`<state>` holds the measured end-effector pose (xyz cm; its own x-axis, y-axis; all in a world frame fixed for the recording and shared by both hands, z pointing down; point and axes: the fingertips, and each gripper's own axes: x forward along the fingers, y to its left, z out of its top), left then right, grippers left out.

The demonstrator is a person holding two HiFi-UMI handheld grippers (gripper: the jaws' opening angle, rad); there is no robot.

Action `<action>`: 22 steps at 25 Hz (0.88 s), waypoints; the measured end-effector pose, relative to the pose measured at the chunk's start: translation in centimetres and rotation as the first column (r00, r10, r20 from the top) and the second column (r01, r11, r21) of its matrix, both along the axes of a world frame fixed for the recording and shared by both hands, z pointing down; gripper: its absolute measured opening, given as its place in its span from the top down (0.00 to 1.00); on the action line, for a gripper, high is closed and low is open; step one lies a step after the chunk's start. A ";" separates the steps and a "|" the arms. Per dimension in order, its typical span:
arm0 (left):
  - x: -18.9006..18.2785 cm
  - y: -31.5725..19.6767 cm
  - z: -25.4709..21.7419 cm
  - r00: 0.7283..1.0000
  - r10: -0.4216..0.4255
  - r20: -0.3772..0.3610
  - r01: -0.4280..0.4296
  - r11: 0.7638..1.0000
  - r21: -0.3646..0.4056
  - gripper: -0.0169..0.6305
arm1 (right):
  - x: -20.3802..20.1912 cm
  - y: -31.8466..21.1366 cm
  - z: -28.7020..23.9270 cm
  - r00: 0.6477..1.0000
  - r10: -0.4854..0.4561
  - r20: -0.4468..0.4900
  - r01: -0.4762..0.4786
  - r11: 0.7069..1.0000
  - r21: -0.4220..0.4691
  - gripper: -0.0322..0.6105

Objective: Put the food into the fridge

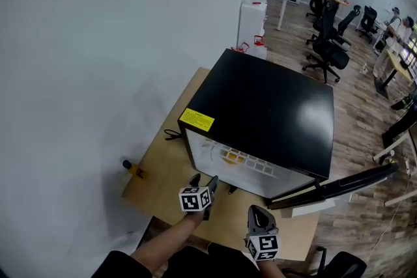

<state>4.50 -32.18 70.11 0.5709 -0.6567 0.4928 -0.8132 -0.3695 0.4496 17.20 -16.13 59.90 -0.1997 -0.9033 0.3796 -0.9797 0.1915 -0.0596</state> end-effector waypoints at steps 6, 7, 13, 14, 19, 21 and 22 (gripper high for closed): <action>-1.9 7.6 -5.6 0.990 0.117 0.083 -0.132 0.968 0.212 0.53 | -2.0 3.6 -3.1 1.000 0.011 0.028 -0.013 0.999 0.048 0.86; -2.7 9.1 -6.3 0.988 0.124 0.088 -0.142 0.962 0.232 0.53 | -2.3 4.3 -3.7 0.999 0.020 0.035 -0.022 0.998 0.057 0.86; -6.4 18.4 -11.2 0.988 0.142 0.053 -0.151 0.939 0.308 0.55 | -5.2 9.2 -7.4 0.997 0.065 0.029 -0.068 0.991 0.118 0.86; -7.0 19.8 -12.2 0.989 0.142 0.036 -0.146 0.935 0.324 0.60 | -5.7 10.2 -7.8 0.996 0.075 0.039 -0.079 0.989 0.126 0.86; -9.0 26.8 -16.7 0.979 0.192 -0.070 -0.152 0.914 0.375 0.88 | -9.4 15.3 -8.6 0.993 0.108 0.051 -0.114 0.984 0.137 0.86; -9.7 29.0 -17.3 0.977 0.209 -0.030 -0.180 0.900 0.396 0.93 | -10.6 17.5 -8.8 0.991 0.127 0.035 -0.131 0.981 0.144 0.86; -10.1 30.0 -17.4 0.976 0.217 -0.008 -0.196 0.895 0.402 0.93 | -11.0 18.5 -8.9 0.990 0.139 0.027 -0.141 0.979 0.146 0.86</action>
<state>-5.55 -2.22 52.67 0.7322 -0.6561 0.1830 -0.6791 -0.6827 0.2696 6.17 2.38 51.05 -0.0723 -0.9684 0.2386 -0.9965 0.0602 -0.0575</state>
